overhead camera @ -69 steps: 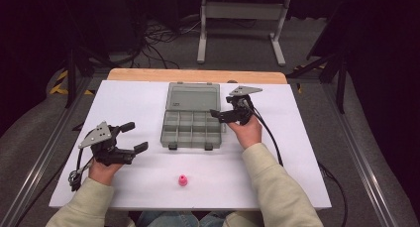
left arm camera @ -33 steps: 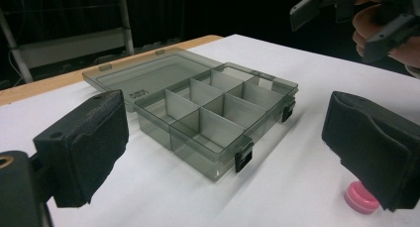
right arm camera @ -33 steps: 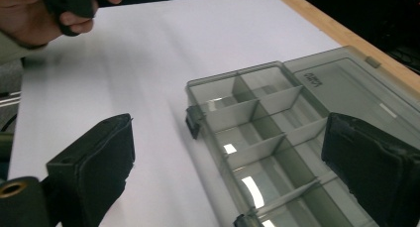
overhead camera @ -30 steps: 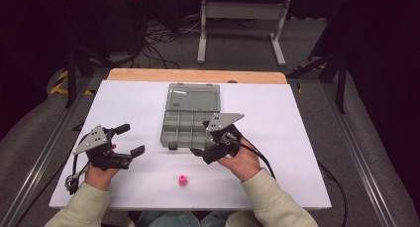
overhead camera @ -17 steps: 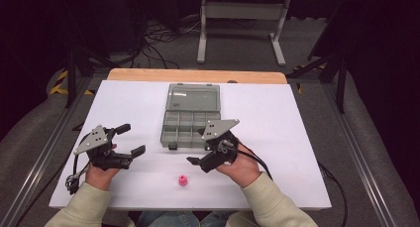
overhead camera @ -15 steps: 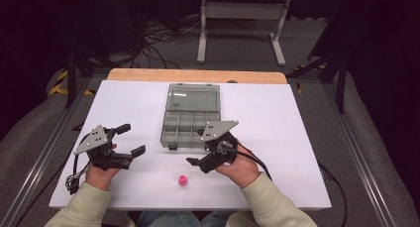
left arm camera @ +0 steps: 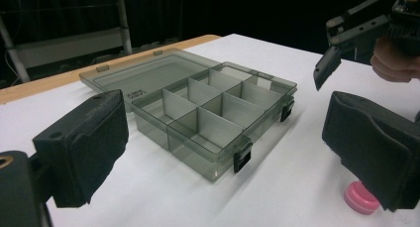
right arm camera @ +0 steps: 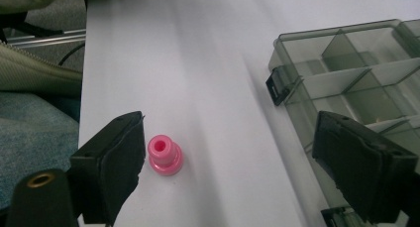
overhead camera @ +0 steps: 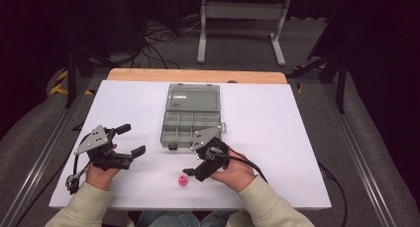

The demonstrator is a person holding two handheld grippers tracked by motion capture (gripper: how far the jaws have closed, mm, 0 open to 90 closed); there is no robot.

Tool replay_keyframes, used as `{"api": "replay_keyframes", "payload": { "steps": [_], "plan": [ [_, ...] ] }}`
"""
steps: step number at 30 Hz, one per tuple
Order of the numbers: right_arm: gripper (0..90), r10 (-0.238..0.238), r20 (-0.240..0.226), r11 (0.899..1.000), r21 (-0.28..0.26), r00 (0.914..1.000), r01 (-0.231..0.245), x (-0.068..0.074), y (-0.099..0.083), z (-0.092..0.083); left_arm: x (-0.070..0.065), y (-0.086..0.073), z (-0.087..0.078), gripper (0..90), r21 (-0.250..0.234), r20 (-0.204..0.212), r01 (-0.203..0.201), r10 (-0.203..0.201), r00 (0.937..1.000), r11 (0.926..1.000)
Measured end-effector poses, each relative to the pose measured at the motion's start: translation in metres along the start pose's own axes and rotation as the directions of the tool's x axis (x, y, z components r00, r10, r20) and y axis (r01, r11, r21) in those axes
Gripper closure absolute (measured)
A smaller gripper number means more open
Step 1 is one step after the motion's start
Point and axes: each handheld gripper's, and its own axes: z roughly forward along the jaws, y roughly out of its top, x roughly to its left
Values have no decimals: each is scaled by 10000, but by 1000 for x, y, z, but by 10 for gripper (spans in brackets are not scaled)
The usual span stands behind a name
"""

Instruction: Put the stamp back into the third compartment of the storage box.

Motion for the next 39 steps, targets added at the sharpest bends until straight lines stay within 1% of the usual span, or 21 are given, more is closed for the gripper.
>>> {"api": "replay_keyframes", "payload": {
  "steps": [2,3,5,7,10,14,17,18,21,23,25,27,28,30,32,33,35,38,39],
  "plan": [
    [139,14,-29,10000,79,10000,-14,1,0,1,0,0,0,50,23,3,-2,2,10000,10000],
    [138,-23,-119,9996,282,9999,26,2,-1,6,0,0,0,50,22,2,-4,4,10000,10000],
    [138,-47,-150,9994,338,9999,52,2,-2,7,0,0,0,50,28,-1,-10,10,10000,10000],
    [139,-110,-247,9985,537,9996,123,3,-3,11,0,0,0,50,27,7,3,-3,10000,10000],
    [145,-133,-366,9975,687,9992,158,6,-3,16,0,0,1,50,43,36,2,-2,10000,10000],
    [147,-266,-506,9945,996,9984,316,8,-4,23,0,0,0,50,37,25,-14,14,10000,10000],
    [150,-265,-637,9930,1130,9976,336,10,-5,28,0,0,0,50,35,22,6,-6,10000,10000],
    [150,-262,-727,9912,1276,9970,354,12,-6,32,0,0,0,50,34,23,-4,4,10000,10000],
    [151,-244,-795,9897,1384,9965,352,13,-7,35,0,0,1,50,45,41,-16,16,10000,10000],
    [152,-327,-913,9873,1521,9953,464,13,-7,38,0,0,1,50,53,52,-9,9,10000,10000],
    [155,-277,-967,9857,1629,9949,433,15,-8,40,0,0,1,50,53,56,-11,10,10000,10000],
    [160,-293,-1025,9848,1673,9943,462,16,-8,43,0,-1,1,50,50,62,-7,7,10000,10000],
    [162,-368,-1061,9834,1727,9937,549,16,-8,44,0,-1,1,50,51,58,-12,12,10000,10000],
    [165,-317,-1104,9825,1791,9934,513,17,-9,46,0,-1,1,50,57,58,-11,11,10000,10000],
    [166,-374,-1220,9808,1856,9918,598,18,-9,48,1,0,1,50,68,53,-67,67,10000,10000],
    [167,-314,-1200,9809,1868,9923,536,19,-9,49,0,-1,1,50,56,63,-3,3,10000,10000],
    [171,-390,-1276,9797,1905,9911,631,19,-9,51,0,0,1,50,51,63,-11,11,10000,10000],
    [177,-343,-1249,9790,1952,9916,585,20,-10,52,0,-1,1,50,57,65,-16,16,10000,10000],
    [185,-390,-1282,9778,1996,9910,643,20,-10,53,0,-1,1,50,59,66,-23,23,10000,10000]
  ]
}}
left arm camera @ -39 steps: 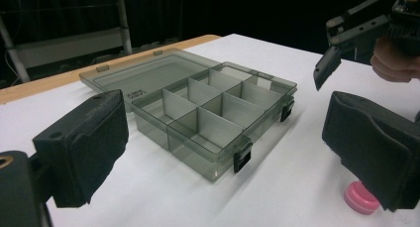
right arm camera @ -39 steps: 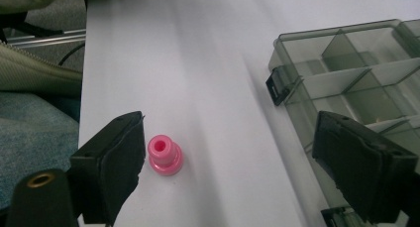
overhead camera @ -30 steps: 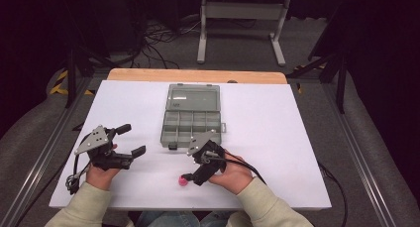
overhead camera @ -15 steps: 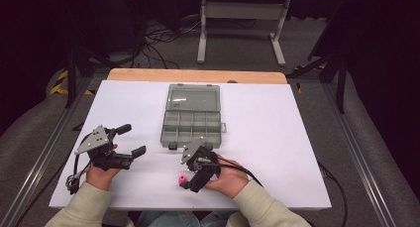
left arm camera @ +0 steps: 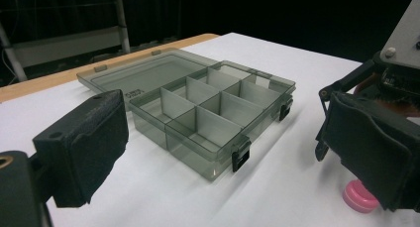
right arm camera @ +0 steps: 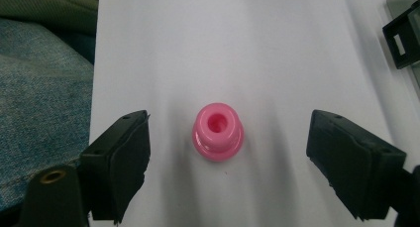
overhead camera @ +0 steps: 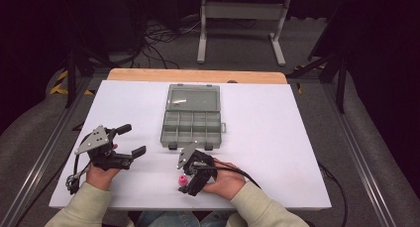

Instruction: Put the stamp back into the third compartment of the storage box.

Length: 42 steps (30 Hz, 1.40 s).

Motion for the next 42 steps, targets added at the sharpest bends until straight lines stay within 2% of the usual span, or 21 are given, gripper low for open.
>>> {"api": "replay_keyframes", "payload": {
  "steps": [5,10,13,15,19,27,34,42],
  "plan": [
    [214,1,-4,10000,83,10000,-1,2,0,4,0,0,0,51,12,-3,-48,48,10000,10000],
    [291,-300,83,9994,197,9995,298,3,0,7,0,0,0,50,0,2,-13,13,10000,10000],
    [322,-228,120,9997,124,9997,226,3,0,8,0,0,0,50,5,5,-10,10,10000,10000],
    [366,-134,134,9998,162,9998,132,3,0,7,0,0,1,50,11,4,-4,4,10000,10000],
    [476,-452,185,9989,134,9988,450,4,0,7,0,0,1,50,-5,15,-12,12,10000,10000],
    [635,-396,222,9990,210,9990,391,6,0,7,0,0,1,50,-16,31,-9,9,10000,10000],
    [644,-241,174,9996,182,9996,238,5,0,7,0,0,1,50,5,24,-24,24,10000,10000],
    [646,-377,206,9993,5,9991,377,5,0,5,0,0,0,50,-3,12,9,-9,10000,10000]
  ]
}}
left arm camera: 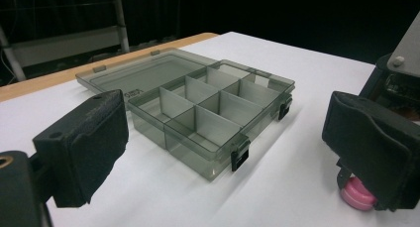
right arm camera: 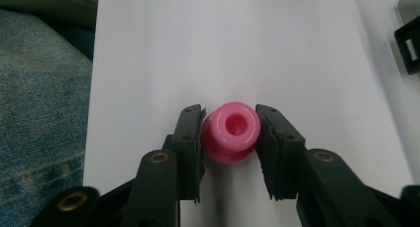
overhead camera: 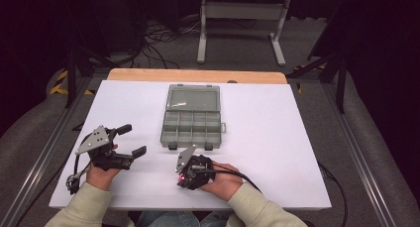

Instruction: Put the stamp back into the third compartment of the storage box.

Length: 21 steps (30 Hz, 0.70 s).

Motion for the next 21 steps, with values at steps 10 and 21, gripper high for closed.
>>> {"api": "replay_keyframes", "payload": {
  "steps": [10,21],
  "plan": [
    [646,132,129,9993,-360,9998,-127,-1,5,-18,0,0,0,51,30,-49,-3,4,10000,10000],
    [646,262,388,9969,-754,9989,-232,-11,11,-45,0,0,1,50,0,-59,19,-19,10000,10000]
  ]
}}
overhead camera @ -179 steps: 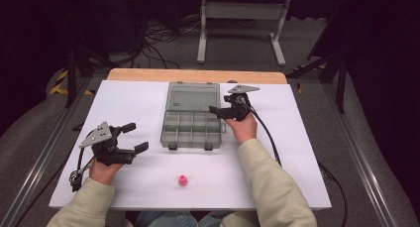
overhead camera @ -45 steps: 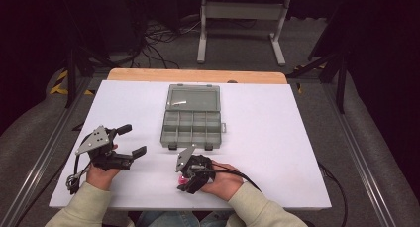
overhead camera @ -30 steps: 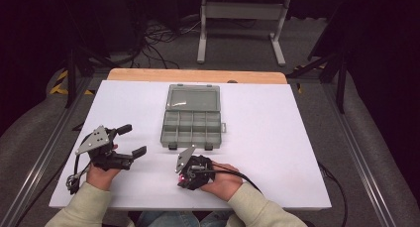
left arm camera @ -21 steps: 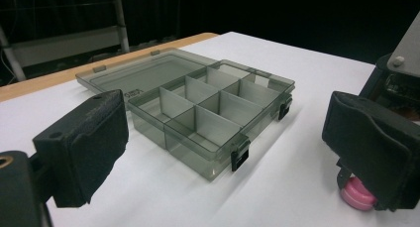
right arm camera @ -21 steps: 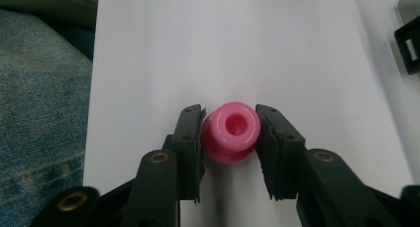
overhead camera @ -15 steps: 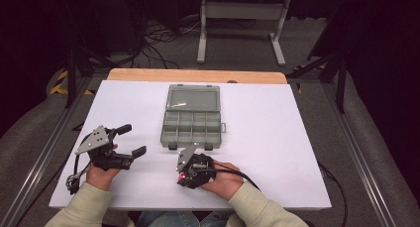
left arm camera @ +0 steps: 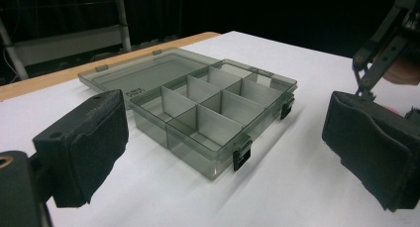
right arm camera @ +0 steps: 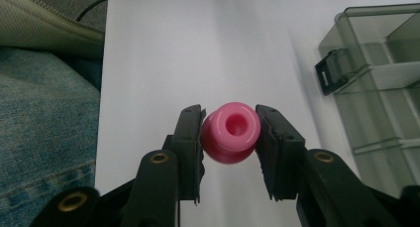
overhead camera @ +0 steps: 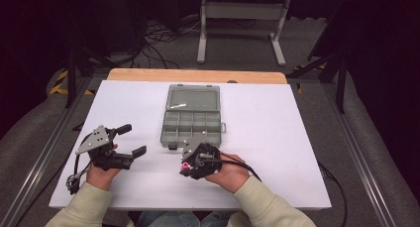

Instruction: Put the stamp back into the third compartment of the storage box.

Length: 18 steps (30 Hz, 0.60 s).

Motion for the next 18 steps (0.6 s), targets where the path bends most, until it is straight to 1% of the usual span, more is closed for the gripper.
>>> {"api": "replay_keyframes", "payload": {
  "steps": [3,4,8,11,13,18],
  "plan": [
    [646,-50,103,9999,-104,9999,51,-3,3,-8,0,0,0,50,-14,-14,29,-29,10000,10000],
    [646,-50,103,9999,-104,9999,51,-3,3,-8,0,0,0,50,-15,-20,38,-39,10000,10000],
    [646,-98,285,9998,-183,9995,103,-10,7,-18,0,0,0,50,-2,-6,6,-6,10000,10000],
    [646,35,346,9998,-220,9994,-27,-17,8,-27,0,0,0,50,-4,-17,25,-25,10000,10000],
    [646,38,374,9997,-242,9993,-29,-18,9,-28,0,0,0,50,-7,-22,44,-44,10000,10000],
    [646,39,554,9993,-372,9985,-19,-23,14,-38,0,0,0,50,3,-14,20,-20,10000,10000]
  ]
}}
